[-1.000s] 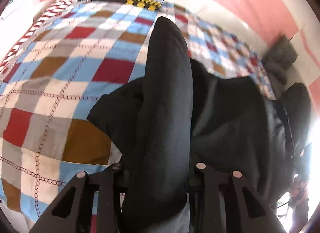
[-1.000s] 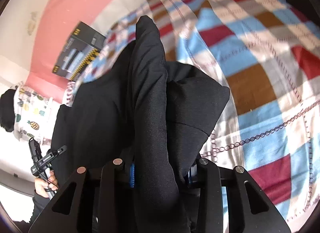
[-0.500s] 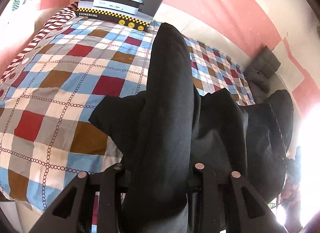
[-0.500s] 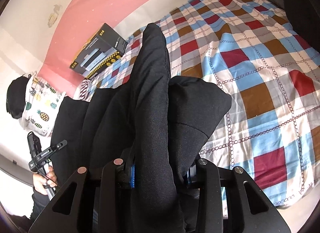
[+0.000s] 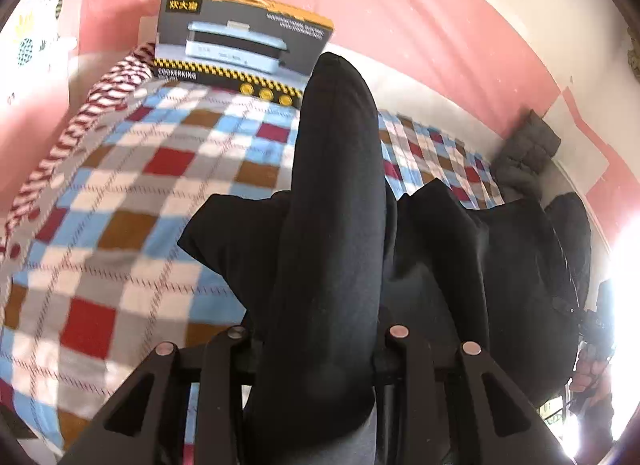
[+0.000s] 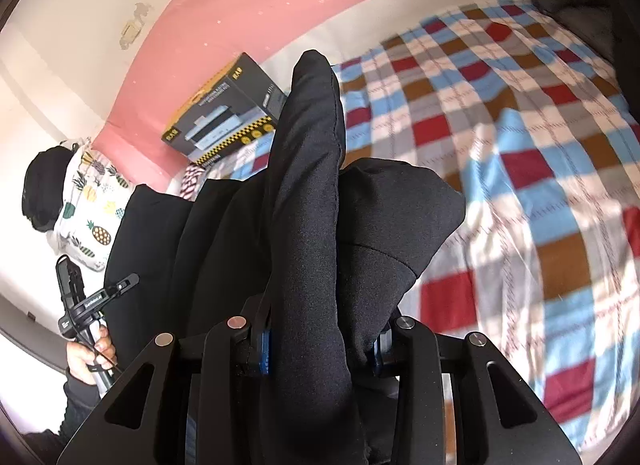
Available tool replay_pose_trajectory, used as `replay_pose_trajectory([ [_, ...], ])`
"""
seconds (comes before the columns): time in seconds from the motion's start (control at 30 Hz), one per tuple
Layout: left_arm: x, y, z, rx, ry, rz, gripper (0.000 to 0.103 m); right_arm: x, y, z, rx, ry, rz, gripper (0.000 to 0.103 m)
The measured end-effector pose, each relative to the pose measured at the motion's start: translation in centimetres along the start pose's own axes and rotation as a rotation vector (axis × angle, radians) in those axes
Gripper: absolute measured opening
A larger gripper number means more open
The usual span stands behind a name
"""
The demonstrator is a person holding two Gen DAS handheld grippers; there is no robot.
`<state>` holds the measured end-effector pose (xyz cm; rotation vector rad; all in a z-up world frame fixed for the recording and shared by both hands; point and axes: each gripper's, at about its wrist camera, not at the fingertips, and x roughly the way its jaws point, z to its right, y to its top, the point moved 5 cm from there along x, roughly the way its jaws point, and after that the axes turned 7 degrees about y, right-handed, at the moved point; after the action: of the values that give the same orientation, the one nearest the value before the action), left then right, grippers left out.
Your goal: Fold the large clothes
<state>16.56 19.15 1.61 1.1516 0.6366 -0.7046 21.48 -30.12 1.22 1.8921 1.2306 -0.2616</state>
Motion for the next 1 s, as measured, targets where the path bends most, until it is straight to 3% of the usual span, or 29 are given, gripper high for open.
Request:
replay_pose_trajectory([
  [0.3, 3.0, 7.8, -3.3, 0.001, 0.037, 0.042, 0.033, 6.5, 5.6, -2.4, -0.03, 0.028, 0.006, 0.035],
  [0.63, 10.1, 14.5, -6.4, 0.001, 0.064, 0.039, 0.033, 14.8, 10.9, -1.7, -0.022, 0.052, -0.016, 0.035],
  [0.73, 13.8, 15.1, -7.6, 0.0, 0.081, 0.02, 0.034, 17.7, 11.2, 0.2, 0.019, 0.053, -0.038, 0.036],
  [0.87, 19.0, 13.8, -10.6, -0.04, 0.16, -0.036, 0.035, 21.6, 9.6, 5.0, 0.115, -0.016, -0.099, 0.04],
  [1.0, 21.4, 11.9, -13.8, -0.109, 0.129, -0.058, 0.047, 22.2, 8.0, 8.3, 0.206, 0.034, -0.11, 0.053],
])
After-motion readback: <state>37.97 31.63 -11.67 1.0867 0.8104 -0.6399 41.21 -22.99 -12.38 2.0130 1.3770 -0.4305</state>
